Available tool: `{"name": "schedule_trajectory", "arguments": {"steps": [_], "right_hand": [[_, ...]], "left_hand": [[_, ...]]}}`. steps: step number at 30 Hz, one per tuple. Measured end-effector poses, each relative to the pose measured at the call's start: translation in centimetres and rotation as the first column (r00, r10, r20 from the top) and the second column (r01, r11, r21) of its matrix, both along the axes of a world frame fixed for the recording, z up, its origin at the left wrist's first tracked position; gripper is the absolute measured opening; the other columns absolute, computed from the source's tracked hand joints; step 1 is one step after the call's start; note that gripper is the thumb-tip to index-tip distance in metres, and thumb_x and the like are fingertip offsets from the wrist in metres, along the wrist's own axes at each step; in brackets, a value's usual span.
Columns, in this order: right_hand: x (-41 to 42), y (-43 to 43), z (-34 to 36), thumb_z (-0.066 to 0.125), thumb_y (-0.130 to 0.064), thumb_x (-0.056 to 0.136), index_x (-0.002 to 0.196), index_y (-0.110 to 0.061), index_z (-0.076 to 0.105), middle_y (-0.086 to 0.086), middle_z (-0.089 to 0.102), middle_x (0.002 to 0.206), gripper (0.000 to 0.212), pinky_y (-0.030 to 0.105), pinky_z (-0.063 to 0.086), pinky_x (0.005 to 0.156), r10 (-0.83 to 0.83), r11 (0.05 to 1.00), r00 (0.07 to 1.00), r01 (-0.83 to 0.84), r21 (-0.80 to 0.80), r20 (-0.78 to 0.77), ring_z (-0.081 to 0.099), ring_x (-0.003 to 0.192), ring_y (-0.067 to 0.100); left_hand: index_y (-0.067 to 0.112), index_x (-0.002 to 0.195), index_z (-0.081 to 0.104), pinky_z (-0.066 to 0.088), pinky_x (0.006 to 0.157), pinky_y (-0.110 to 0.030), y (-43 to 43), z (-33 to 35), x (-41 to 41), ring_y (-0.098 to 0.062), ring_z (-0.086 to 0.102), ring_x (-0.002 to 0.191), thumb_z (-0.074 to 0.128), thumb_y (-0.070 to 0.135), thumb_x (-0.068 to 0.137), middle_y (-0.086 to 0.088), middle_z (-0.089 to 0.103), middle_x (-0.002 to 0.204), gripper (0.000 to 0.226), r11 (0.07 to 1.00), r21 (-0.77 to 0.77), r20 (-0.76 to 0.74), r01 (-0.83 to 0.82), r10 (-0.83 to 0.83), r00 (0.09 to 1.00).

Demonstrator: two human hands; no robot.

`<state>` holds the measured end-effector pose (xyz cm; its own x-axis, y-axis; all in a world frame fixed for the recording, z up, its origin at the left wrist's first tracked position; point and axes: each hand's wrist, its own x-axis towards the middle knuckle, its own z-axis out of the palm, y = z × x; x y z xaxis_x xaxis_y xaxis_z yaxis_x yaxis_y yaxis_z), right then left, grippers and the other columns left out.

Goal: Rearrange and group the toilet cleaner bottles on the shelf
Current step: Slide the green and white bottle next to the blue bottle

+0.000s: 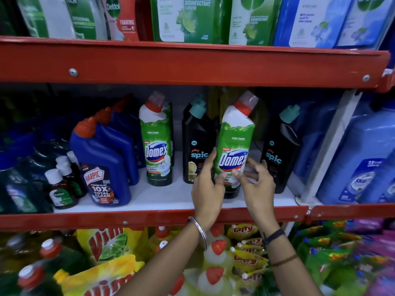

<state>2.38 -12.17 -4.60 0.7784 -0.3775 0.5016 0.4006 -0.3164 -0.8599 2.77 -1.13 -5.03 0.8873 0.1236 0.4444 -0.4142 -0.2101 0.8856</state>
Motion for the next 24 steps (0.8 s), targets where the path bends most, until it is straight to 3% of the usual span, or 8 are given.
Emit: {"name": "schedule_trajectory", "arguments": {"steps": [3,8,12,17,21,24], "right_hand": [[-0.9,2.2,0.4,0.072,-0.014,0.079,0.118,-0.012,0.061,0.007,0.065,0.115,0.040,0.003,0.045,0.065,0.037,0.999,0.999,-0.037,-0.001,0.018,0.062,0.097,0.009],[-1.7,6.8,0.7,0.072,-0.010,0.078,0.116,-0.010,0.061,0.005,0.065,0.110,0.039,0.003,0.045,0.060,0.110,0.994,0.994,-0.110,0.023,0.027,0.063,0.089,0.005],[-1.7,10.6,0.8,0.073,-0.009,0.078,0.116,-0.009,0.059,0.003,0.064,0.102,0.040,0.004,0.046,0.059,0.157,0.987,0.987,-0.157,0.031,0.024,0.061,0.082,0.000],[-1.2,14.0,0.3,0.073,-0.011,0.077,0.115,-0.012,0.060,0.008,0.067,0.111,0.040,0.004,0.048,0.063,0.178,0.983,0.984,-0.179,0.047,0.019,0.066,0.090,0.012],[-1.0,15.7,0.3,0.072,-0.010,0.078,0.115,-0.014,0.060,0.002,0.066,0.104,0.039,0.004,0.048,0.062,0.188,0.981,0.982,-0.188,0.054,0.006,0.063,0.085,0.003],[-0.8,16.3,0.1,0.072,-0.008,0.078,0.116,-0.012,0.060,-0.002,0.064,0.098,0.040,0.003,0.047,0.061,0.189,0.981,0.982,-0.188,0.051,-0.011,0.061,0.083,0.001]], "left_hand": [[0.054,0.128,0.037,0.054,0.091,-0.050,2.4,0.1,-1.0,-0.015,0.062,0.114,0.058,0.025,0.082,0.012,0.065,0.125,0.059,1.000,-0.013,0.027,-0.027,0.028,0.999],[0.050,0.129,0.039,0.054,0.093,-0.048,6.9,-0.4,-1.8,-0.010,0.062,0.114,0.061,0.014,0.087,0.018,0.065,0.122,0.060,0.996,-0.039,0.052,-0.085,0.087,0.995],[0.042,0.134,0.040,0.054,0.094,-0.042,10.3,-0.9,-1.9,-0.007,0.061,0.115,0.057,0.008,0.090,0.009,0.064,0.126,0.058,0.990,-0.048,0.072,-0.134,0.138,0.988],[0.046,0.134,0.038,0.054,0.091,-0.031,13.4,-1.1,-1.9,-0.005,0.061,0.112,0.057,0.002,0.090,0.011,0.063,0.125,0.065,0.985,-0.055,0.083,-0.162,0.166,0.983],[0.045,0.137,0.037,0.051,0.083,-0.017,14.8,-1.4,-1.7,0.003,0.062,0.102,0.054,-0.003,0.090,0.022,0.061,0.113,0.070,0.986,-0.070,0.057,-0.148,0.153,0.987],[0.039,0.142,0.034,0.049,0.078,-0.006,15.3,-1.7,-1.7,0.010,0.061,0.100,0.053,-0.004,0.091,0.011,0.063,0.117,0.069,0.988,-0.063,0.063,-0.144,0.147,0.987]]}}
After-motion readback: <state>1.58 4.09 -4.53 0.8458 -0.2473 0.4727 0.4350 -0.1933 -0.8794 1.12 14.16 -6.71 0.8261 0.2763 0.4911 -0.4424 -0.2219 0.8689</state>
